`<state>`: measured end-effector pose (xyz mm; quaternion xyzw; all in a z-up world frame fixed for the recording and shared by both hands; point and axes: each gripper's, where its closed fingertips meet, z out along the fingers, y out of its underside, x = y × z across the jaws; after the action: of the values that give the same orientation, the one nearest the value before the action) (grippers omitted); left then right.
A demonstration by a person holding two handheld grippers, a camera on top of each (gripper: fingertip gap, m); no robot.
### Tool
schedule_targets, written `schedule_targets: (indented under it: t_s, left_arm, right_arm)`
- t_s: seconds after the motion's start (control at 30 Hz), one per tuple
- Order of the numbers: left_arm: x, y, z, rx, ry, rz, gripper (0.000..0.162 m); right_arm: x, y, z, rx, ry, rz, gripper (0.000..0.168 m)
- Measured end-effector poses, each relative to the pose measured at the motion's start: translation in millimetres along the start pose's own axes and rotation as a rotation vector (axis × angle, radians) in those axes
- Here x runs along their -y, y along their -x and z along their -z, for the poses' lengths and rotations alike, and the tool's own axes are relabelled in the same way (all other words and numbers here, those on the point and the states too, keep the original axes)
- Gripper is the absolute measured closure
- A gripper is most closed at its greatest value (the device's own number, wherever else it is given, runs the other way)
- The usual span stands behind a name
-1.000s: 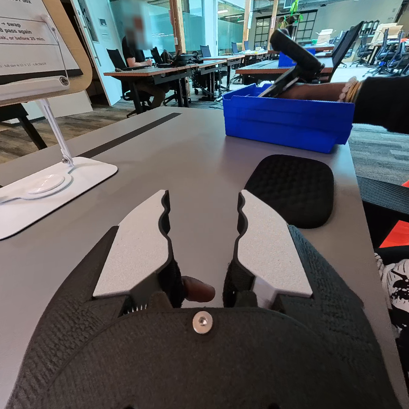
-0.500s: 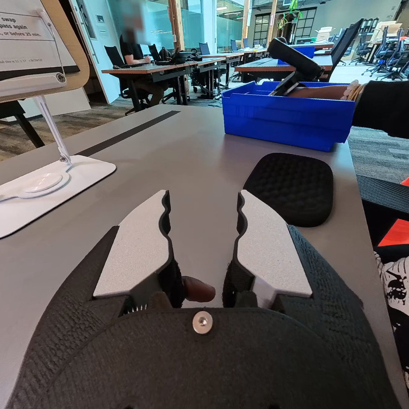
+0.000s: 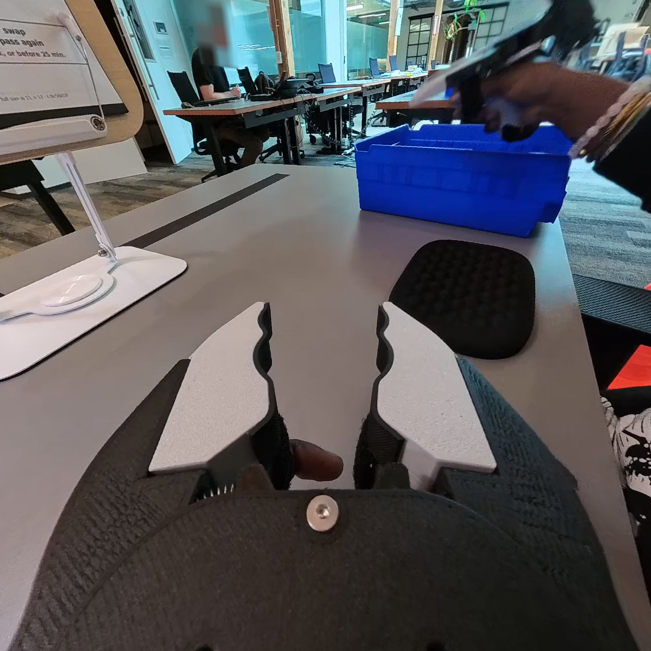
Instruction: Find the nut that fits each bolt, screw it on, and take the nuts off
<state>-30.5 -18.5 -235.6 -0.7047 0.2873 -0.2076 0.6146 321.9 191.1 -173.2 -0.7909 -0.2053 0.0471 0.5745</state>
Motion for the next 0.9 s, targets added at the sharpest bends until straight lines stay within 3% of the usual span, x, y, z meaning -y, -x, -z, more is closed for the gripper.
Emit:
schedule_targets:
  t_s: [0.17, 0.33, 0.43, 0.53, 0.67, 0.8, 0.9]
  left_arm:
    - [-1, -1, -1, 0.0, 0.013, -0.016, 0.104]
    - [3, -1, 0, -0.005, -0.002, -0.004, 0.104]
    - [5, 0, 2, -0.002, -0.008, 0.003, 0.105]
    - [11, -1, 6, -0.011, -0.011, 0.014, 0.105]
    - [36, -8, 26, -0.038, -0.014, 0.031, 0.105]
    - [67, -7, 75, -0.055, -0.007, 0.001, 0.106]
    - [88, 36, 131, 0.098, 0.006, -0.008, 0.116]
  right_arm:
    - [75, 63, 59, 0.058, -0.228, 0.114, 0.126]
    - [106, 164, 91, 0.293, -0.423, 0.129, 0.129]
    - [91, 227, 79, 0.488, -0.503, 0.072, 0.131]
    - [55, 277, 44, 0.624, -0.472, -0.002, 0.133]
    - [12, 315, 12, 0.677, -0.43, 0.077, 0.135]
    - [6, 332, 18, 0.749, -0.428, 0.151, 0.135]
    - [8, 329, 20, 0.749, -0.446, 0.13, 0.136]
